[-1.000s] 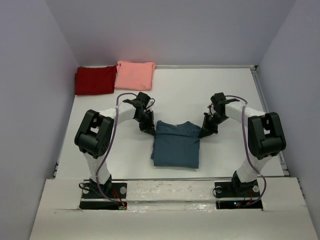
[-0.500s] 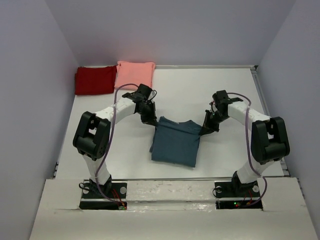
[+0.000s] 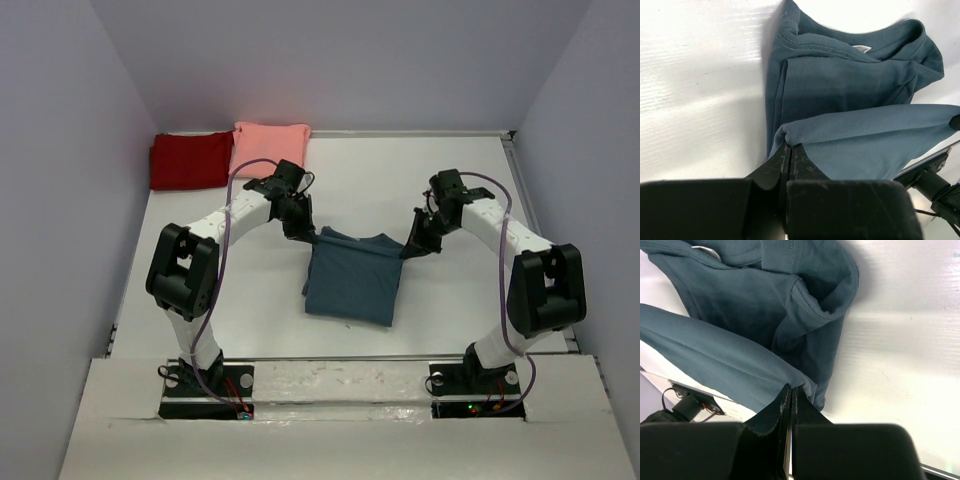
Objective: Fold and stack the t-shirts
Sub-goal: Fold the long partially folded tshirt into a neat square
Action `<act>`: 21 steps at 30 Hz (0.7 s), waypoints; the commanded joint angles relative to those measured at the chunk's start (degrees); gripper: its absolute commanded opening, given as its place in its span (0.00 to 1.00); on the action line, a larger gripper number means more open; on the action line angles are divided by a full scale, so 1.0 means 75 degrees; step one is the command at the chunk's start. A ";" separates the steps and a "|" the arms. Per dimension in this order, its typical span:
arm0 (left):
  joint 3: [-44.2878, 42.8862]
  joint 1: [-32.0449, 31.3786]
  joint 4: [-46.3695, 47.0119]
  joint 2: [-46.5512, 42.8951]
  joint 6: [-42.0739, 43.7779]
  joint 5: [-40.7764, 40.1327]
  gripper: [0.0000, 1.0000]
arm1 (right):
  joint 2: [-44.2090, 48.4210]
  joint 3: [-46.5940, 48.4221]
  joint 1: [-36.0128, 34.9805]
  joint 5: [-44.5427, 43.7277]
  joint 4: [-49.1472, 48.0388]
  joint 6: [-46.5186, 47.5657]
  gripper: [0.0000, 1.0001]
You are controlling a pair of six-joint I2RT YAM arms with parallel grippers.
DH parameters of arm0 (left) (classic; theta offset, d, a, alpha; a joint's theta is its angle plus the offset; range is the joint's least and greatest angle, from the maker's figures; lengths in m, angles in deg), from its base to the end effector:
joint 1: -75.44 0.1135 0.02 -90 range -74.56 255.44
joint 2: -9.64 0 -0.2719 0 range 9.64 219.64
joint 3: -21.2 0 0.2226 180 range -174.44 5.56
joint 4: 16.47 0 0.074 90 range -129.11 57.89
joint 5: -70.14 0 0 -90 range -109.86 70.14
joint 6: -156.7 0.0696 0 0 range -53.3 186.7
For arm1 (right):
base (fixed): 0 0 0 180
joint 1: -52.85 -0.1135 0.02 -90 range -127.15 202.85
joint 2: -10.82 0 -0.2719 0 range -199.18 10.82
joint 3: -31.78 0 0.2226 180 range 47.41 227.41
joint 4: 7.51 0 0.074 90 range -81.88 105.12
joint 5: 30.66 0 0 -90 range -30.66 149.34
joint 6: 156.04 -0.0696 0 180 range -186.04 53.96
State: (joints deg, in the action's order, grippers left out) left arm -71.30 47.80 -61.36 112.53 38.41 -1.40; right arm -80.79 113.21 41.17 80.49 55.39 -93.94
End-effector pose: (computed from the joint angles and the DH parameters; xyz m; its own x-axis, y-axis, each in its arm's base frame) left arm 0.3258 -0.1955 0.2233 -0.9254 -0.0228 -0.3782 0.1831 0.8470 -0.4991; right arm 0.2761 0.0827 0.2131 -0.9645 0.2463 -0.0957 0.1807 0.8790 0.4413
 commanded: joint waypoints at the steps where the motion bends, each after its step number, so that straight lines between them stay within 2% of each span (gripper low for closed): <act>1: -0.0346 0.0111 -0.0002 -0.0126 0.0198 -0.0141 0.05 | -0.0171 0.0355 0.0093 -0.0464 -0.0020 0.0052 0.00; 3: -0.0404 0.0099 0.0033 -0.0090 0.0210 -0.0106 0.08 | -0.0288 0.0379 0.0093 -0.0487 -0.0149 0.0005 0.02; 4: -0.0428 0.0099 0.0103 -0.0113 0.0210 -0.0082 0.19 | -0.0335 0.0449 0.0093 -0.0488 -0.0219 -0.0030 0.07; 5: -0.0428 0.0099 0.0139 -0.0125 0.0187 -0.0105 0.39 | -0.0405 0.0507 0.0093 -0.0546 -0.0232 -0.0053 0.11; 6: -0.0428 0.0099 0.0162 -0.0148 0.0175 -0.0164 0.46 | -0.0429 0.0554 0.0093 -0.0546 -0.0301 -0.0065 0.23; 8: -0.0451 0.0099 0.0221 -0.0230 0.0152 -0.0234 0.59 | -0.0453 0.0625 0.0093 -0.0674 -0.0302 -0.0042 0.34; 9: -0.0486 0.0111 0.0244 -0.0254 0.0151 -0.0293 0.61 | -0.0441 0.0648 0.0093 -0.0756 -0.0302 -0.0053 0.41; 10: -0.0533 0.0099 0.0256 -0.0300 0.0151 -0.0374 0.66 | -0.0430 0.0672 0.0093 -0.0885 -0.0302 -0.0030 0.52; 14: -0.0685 0.0111 0.0244 -0.0324 0.0163 -0.0469 0.69 | -0.0359 0.0742 0.0093 -0.1038 -0.0255 0.0029 0.57; 21: -0.0920 0.0181 0.0116 -0.0313 0.0292 -0.0282 0.69 | 0.0097 0.0730 0.0093 -0.1051 -0.0115 0.0052 0.57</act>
State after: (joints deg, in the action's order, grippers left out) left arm -75.45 48.91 -60.16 112.64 39.24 -4.09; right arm -83.92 116.49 41.56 73.23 54.23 -94.11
